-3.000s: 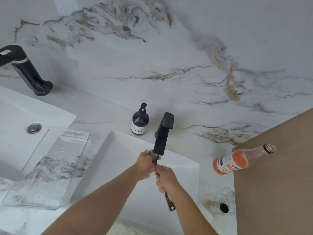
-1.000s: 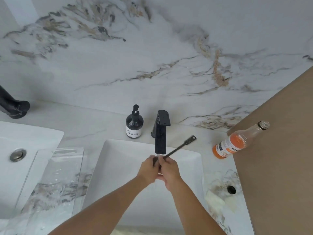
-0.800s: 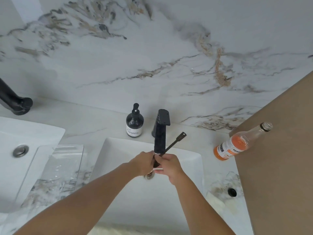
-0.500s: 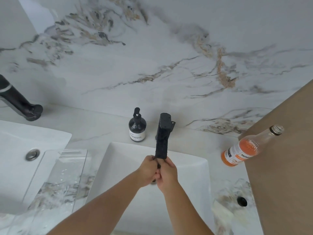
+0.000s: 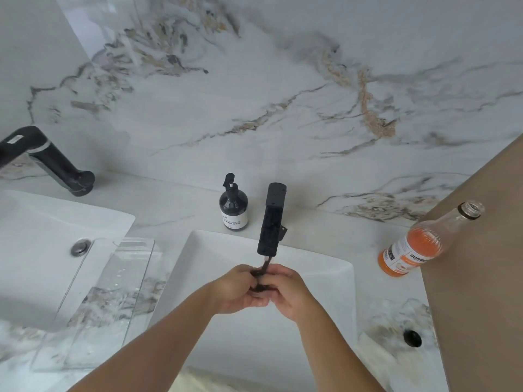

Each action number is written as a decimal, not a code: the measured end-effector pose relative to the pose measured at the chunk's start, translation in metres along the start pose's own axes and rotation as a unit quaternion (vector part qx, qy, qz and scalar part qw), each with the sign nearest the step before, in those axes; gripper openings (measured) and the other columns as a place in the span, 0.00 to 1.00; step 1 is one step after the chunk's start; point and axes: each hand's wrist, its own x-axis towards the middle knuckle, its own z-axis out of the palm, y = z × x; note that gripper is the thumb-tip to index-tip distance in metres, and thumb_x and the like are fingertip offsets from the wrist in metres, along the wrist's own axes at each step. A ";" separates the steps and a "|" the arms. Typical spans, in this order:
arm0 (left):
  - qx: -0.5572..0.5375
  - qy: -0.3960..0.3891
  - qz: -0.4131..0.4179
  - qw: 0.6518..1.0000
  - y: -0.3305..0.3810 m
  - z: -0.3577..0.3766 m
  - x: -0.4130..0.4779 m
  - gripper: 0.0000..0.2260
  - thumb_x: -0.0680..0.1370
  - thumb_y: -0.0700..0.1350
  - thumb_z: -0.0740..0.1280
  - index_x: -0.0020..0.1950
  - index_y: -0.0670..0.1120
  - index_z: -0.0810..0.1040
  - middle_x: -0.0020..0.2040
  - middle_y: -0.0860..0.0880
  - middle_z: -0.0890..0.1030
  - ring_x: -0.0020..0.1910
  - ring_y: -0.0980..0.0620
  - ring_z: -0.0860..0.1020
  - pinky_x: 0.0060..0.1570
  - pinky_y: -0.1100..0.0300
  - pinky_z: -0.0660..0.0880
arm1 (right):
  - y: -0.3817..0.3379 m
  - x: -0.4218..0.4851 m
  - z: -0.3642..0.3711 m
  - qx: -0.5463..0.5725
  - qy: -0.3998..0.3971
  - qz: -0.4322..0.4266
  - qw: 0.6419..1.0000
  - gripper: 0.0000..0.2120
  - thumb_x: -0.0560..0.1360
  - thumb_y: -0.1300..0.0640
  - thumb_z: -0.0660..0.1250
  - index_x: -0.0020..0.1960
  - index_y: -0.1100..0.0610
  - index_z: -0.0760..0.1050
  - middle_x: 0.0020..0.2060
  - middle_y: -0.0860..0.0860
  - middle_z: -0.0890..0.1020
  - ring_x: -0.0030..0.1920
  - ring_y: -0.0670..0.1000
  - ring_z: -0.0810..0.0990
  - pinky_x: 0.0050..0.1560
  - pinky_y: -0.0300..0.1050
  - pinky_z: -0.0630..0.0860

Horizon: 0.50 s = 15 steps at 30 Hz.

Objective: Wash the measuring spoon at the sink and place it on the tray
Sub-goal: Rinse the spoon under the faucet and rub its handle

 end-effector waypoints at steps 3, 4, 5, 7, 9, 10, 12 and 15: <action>-0.081 0.021 0.011 0.996 -0.012 0.000 -0.009 0.22 0.73 0.25 0.47 0.53 0.32 0.78 0.41 0.37 0.80 0.35 0.45 0.77 0.33 0.58 0.76 | 0.002 -0.001 0.004 0.012 -0.008 0.027 1.000 0.07 0.72 0.67 0.73 0.49 0.68 0.82 0.45 0.62 0.85 0.36 0.58 0.80 0.31 0.43 0.77; -0.082 0.035 0.013 0.996 -0.017 0.002 -0.012 0.21 0.72 0.25 0.47 0.53 0.32 0.77 0.41 0.38 0.79 0.33 0.46 0.76 0.31 0.58 0.73 | 0.003 -0.001 0.004 0.026 -0.007 0.035 0.999 0.07 0.74 0.63 0.72 0.48 0.67 0.83 0.45 0.61 0.85 0.34 0.56 0.79 0.30 0.44 0.76; -0.074 0.051 0.013 0.996 -0.022 0.003 -0.016 0.20 0.71 0.25 0.48 0.53 0.33 0.76 0.40 0.38 0.78 0.31 0.47 0.74 0.28 0.59 0.71 | 0.003 0.000 0.003 0.049 -0.005 0.040 0.998 0.08 0.76 0.60 0.71 0.48 0.66 0.82 0.45 0.59 0.86 0.35 0.56 0.81 0.32 0.46 0.76; -0.061 0.076 0.009 0.995 -0.030 0.006 -0.022 0.16 0.70 0.28 0.51 0.49 0.36 0.75 0.38 0.40 0.76 0.29 0.47 0.71 0.26 0.60 0.66 | 0.000 0.004 0.001 0.101 0.001 0.029 0.994 0.08 0.78 0.60 0.68 0.49 0.65 0.81 0.45 0.59 0.87 0.42 0.57 0.85 0.43 0.48 0.79; -0.074 0.098 0.004 0.992 -0.036 0.008 -0.030 0.10 0.73 0.36 0.54 0.44 0.39 0.75 0.35 0.42 0.75 0.27 0.47 0.69 0.25 0.61 0.62 | -0.012 0.008 0.001 0.148 -0.001 -0.002 0.989 0.06 0.79 0.64 0.65 0.51 0.68 0.78 0.44 0.61 0.86 0.45 0.58 0.86 0.47 0.50 0.82; -0.082 0.117 0.003 0.990 -0.038 0.008 -0.033 0.09 0.75 0.40 0.56 0.42 0.39 0.75 0.34 0.42 0.75 0.26 0.48 0.68 0.25 0.62 0.60 | -0.021 0.010 0.003 0.164 -0.002 -0.019 0.986 0.06 0.78 0.67 0.66 0.52 0.68 0.78 0.44 0.62 0.86 0.45 0.58 0.86 0.48 0.51 0.83; -0.092 0.156 0.004 0.984 -0.042 0.004 -0.035 0.16 0.81 0.48 0.57 0.39 0.40 0.74 0.32 0.42 0.74 0.24 0.48 0.67 0.23 0.62 0.58 | -0.039 0.016 0.005 0.177 0.007 -0.053 0.983 0.07 0.76 0.69 0.67 0.53 0.69 0.78 0.47 0.63 0.84 0.48 0.59 0.84 0.53 0.54 0.82; -0.116 0.163 0.003 0.980 -0.038 0.000 -0.037 0.22 0.83 0.55 0.54 0.42 0.39 0.74 0.33 0.42 0.75 0.24 0.48 0.68 0.21 0.62 0.60 | -0.040 0.020 0.013 0.162 0.018 -0.061 0.985 0.09 0.75 0.69 0.68 0.55 0.70 0.76 0.47 0.64 0.82 0.50 0.59 0.82 0.57 0.54 0.81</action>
